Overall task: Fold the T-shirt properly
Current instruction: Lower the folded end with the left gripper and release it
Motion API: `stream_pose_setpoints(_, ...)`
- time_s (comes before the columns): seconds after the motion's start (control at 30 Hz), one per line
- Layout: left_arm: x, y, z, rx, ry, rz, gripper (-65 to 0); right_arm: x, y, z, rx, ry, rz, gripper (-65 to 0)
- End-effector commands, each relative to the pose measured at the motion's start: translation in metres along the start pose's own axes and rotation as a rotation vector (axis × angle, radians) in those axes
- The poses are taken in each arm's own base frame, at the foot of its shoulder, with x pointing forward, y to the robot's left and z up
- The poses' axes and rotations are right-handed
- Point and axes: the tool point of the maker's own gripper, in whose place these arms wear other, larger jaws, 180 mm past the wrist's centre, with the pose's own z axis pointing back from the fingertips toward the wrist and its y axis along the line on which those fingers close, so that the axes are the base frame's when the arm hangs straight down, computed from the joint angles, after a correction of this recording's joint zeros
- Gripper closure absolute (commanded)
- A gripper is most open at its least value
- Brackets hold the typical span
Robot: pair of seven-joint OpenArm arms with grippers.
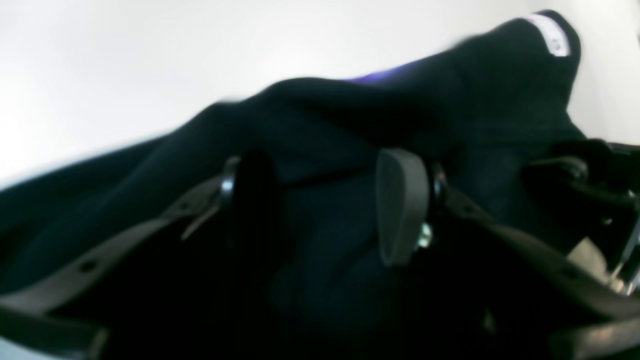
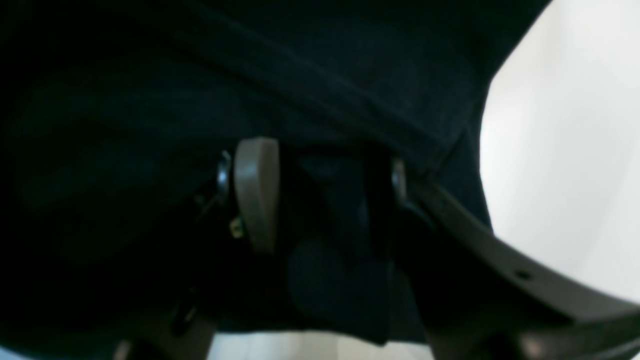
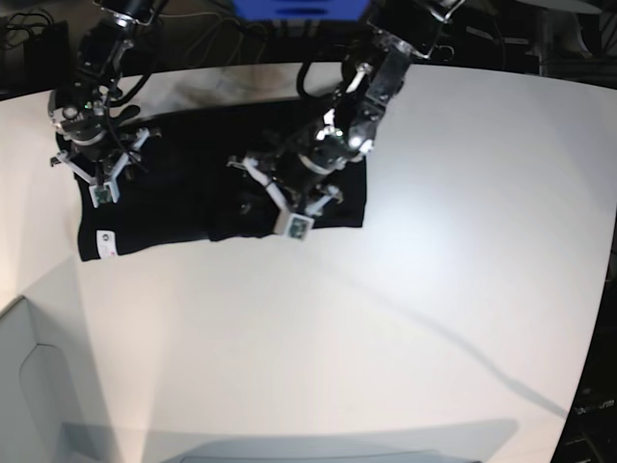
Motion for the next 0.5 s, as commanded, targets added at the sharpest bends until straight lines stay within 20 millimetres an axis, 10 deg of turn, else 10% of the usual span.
stream_pose_setpoints(0.0, 0.012, -0.018, -0.008, -0.044, -0.028, -0.005, -33.8, 0.006, -0.002, 0.002, -0.002, -0.016, 0.014, -28.4)
stream_pose_setpoints(0.27, 0.016, -0.078, -0.038, -0.16, 0.01, -0.076, -33.8, 0.015, -0.009, 0.003, -0.02, -0.039, 0.016, -28.5)
stream_pose_setpoints(0.47, 0.034, -0.065, -0.008, -0.16, -0.069, -0.125, -33.8, 0.045, -0.026, 0.025, -0.091, -0.122, 0.064, -28.6)
